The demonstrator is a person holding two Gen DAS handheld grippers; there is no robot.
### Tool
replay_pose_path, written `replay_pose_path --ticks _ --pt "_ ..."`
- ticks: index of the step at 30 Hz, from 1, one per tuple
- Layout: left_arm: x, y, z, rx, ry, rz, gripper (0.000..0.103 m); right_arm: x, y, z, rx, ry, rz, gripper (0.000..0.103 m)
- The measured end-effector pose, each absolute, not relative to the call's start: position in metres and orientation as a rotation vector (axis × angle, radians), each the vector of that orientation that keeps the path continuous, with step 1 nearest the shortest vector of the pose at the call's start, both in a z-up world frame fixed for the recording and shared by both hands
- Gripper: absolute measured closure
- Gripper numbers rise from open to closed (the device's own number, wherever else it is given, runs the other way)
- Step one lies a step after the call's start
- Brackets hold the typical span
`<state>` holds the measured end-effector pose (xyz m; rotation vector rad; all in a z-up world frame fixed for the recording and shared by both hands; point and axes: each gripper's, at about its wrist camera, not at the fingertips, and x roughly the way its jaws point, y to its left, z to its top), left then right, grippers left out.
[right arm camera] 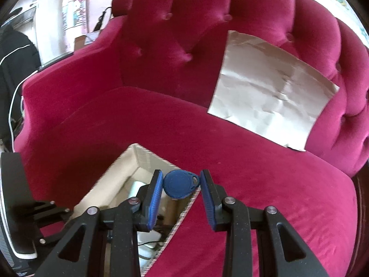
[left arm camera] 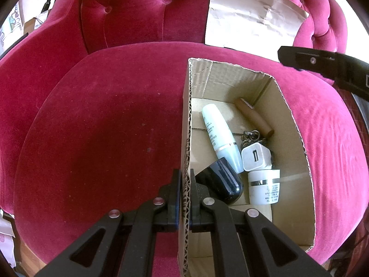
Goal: Organize rigid objects
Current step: 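Lift the blue key fob with the right gripper and carry it over the box, then lower the key fob into the box and open the right gripper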
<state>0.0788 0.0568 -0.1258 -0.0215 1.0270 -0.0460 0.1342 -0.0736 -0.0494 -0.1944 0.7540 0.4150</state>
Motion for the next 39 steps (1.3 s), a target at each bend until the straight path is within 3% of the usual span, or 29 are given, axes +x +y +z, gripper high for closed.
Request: replay_pose_path --ticks 31,33,39 --pt "0.079 0.058 -0.125 -0.024 1.028 -0.046 0.099 0.125 -0.04 -0.08 -0.232 0.843 0.533 0.067" --pt "0.079 0.057 -0.126 -0.023 1.027 -0.046 0.099 0.126 -0.04 -0.08 -0.233 0.843 0.527 0.058" --pt "0.079 0.058 -0.125 -0.025 1.028 -0.046 0.099 0.127 -0.044 -0.079 -0.239 0.822 0.486 0.006"
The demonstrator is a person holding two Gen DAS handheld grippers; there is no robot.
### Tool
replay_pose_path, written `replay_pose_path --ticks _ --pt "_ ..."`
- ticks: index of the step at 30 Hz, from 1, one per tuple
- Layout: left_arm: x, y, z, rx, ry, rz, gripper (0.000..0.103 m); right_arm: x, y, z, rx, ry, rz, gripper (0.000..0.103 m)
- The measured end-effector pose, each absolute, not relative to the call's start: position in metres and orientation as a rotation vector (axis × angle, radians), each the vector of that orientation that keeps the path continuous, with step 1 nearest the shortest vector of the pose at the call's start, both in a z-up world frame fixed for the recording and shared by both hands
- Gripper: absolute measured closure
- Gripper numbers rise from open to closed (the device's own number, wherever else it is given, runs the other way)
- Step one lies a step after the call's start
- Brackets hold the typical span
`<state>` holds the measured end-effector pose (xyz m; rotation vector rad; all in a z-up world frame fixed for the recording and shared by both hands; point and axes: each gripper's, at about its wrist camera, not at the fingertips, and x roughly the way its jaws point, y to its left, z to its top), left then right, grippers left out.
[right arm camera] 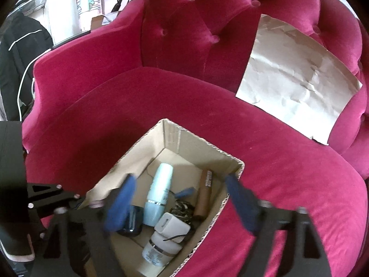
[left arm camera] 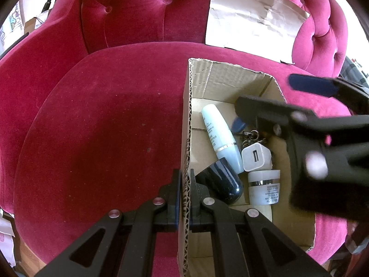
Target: Organize rigid objects
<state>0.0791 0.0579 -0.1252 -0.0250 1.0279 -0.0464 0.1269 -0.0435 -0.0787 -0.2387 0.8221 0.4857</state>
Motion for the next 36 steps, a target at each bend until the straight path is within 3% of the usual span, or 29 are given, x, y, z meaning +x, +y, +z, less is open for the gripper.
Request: replay_pose_path --ticks 1,36 --pt "0.079 0.057 -0.125 -0.025 1.028 -0.046 0.099 0.127 -0.044 -0.079 -0.246 0.82 0.475 0.0" --pt "0.079 0.057 -0.126 -0.014 1.027 -0.046 0.099 0.118 -0.108 -0.068 -0.076 0.88 0.24 0.0"
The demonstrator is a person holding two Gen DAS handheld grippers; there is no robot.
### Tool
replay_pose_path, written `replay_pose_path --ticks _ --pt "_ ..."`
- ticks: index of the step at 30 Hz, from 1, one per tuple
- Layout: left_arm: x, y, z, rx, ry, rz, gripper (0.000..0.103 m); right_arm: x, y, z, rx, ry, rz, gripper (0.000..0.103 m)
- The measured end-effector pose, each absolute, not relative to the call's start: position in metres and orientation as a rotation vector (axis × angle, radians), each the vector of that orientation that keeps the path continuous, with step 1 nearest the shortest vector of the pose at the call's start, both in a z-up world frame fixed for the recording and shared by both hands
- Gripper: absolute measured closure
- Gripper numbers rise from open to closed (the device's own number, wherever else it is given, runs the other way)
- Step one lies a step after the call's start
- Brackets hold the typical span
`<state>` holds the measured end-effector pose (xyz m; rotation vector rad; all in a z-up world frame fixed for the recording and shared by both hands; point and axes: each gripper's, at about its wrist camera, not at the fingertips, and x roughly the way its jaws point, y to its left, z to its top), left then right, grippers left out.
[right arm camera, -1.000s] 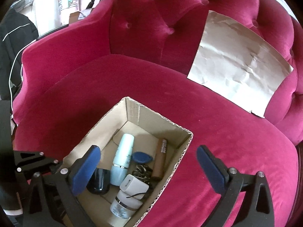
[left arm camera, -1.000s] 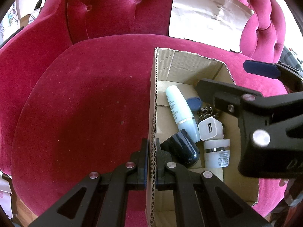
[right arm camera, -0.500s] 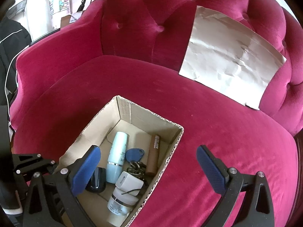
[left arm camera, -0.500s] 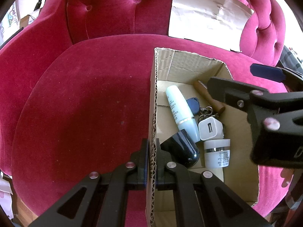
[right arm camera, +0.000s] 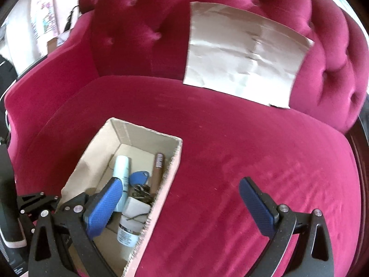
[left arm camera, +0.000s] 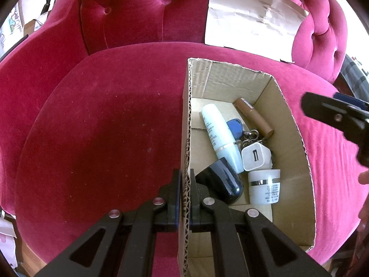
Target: Organize rigid objects
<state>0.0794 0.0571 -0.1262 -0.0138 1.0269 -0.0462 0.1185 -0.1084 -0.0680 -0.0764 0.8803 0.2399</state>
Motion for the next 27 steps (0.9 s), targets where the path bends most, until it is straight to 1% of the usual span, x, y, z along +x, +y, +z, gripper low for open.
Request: replay_pose_path --ticks 17,27 --pt "0.079 0.056 -0.126 -0.006 1.024 -0.045 0.099 0.092 -0.168 -0.059 0.049 0.919 0.066 0.0" --pt "0.079 0.055 -0.126 0.003 1.023 -0.042 0.099 0.091 -0.174 -0.063 0.064 0.919 0.053 0.0"
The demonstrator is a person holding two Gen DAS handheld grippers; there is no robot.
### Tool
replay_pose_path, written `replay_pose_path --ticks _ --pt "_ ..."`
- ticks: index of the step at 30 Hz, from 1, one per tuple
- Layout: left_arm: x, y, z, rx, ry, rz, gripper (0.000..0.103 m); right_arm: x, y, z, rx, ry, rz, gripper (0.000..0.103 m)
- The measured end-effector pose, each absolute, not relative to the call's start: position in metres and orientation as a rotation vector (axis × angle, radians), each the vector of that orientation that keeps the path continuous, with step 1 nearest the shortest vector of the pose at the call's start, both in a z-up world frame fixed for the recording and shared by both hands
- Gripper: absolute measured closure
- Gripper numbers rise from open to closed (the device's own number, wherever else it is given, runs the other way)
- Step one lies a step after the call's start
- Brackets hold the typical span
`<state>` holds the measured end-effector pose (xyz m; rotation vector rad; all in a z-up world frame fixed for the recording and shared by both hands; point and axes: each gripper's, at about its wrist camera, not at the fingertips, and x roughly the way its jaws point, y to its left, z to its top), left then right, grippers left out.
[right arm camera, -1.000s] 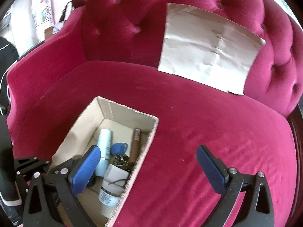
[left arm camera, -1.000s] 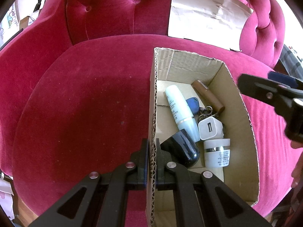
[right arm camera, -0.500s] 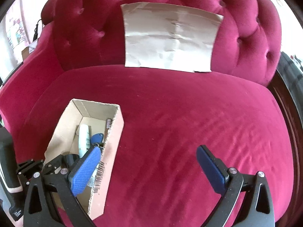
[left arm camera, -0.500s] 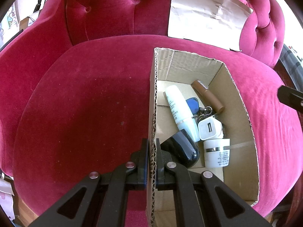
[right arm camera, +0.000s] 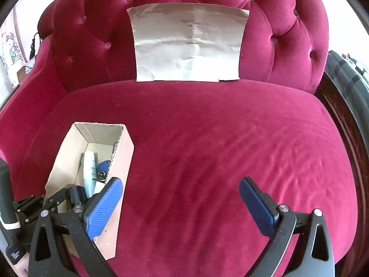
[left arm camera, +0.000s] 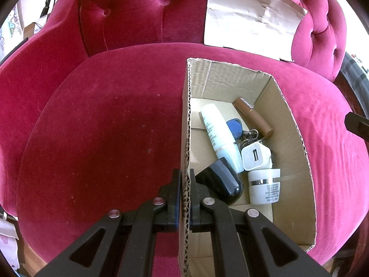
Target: Organize rigid objects
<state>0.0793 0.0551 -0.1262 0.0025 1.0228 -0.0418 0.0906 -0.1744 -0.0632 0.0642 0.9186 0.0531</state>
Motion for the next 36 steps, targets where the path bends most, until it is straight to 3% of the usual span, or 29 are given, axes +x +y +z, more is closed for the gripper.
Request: replay_pose_path --ticks 16,18,20,23,27,29,36 --pt "0.079 0.053 -0.121 0.01 1.027 -0.04 0.095 0.09 -0.177 -0.058 0.087 0.906 0.072 0.0" --pt "0.079 0.053 -0.118 0.019 1.022 -0.033 0.082 0.089 -0.176 -0.057 0.089 0.906 0.072 0.0" --pt "0.078 0.053 -0.114 0.024 1.014 -0.018 0.044 0.088 -0.176 -0.055 0.091 0.91 0.072 0.0" --pt "0.076 0.053 -0.105 -0.005 1.013 -0.046 0.014 0.084 -0.175 -0.05 0.091 0.913 0.071 0.0" --pt "0.067 0.043 -0.091 0.055 0.983 -0.055 0.01 0.078 -0.175 -0.042 0.092 0.911 0.077 0.0" --pt "0.062 0.04 -0.088 0.075 0.983 -0.052 0.0 0.074 -0.173 -0.037 0.09 0.913 0.075 0.0" --pt "0.044 0.031 -0.071 0.11 0.97 -0.057 0.0 0.056 -0.167 -0.018 0.089 0.931 0.074 0.0"
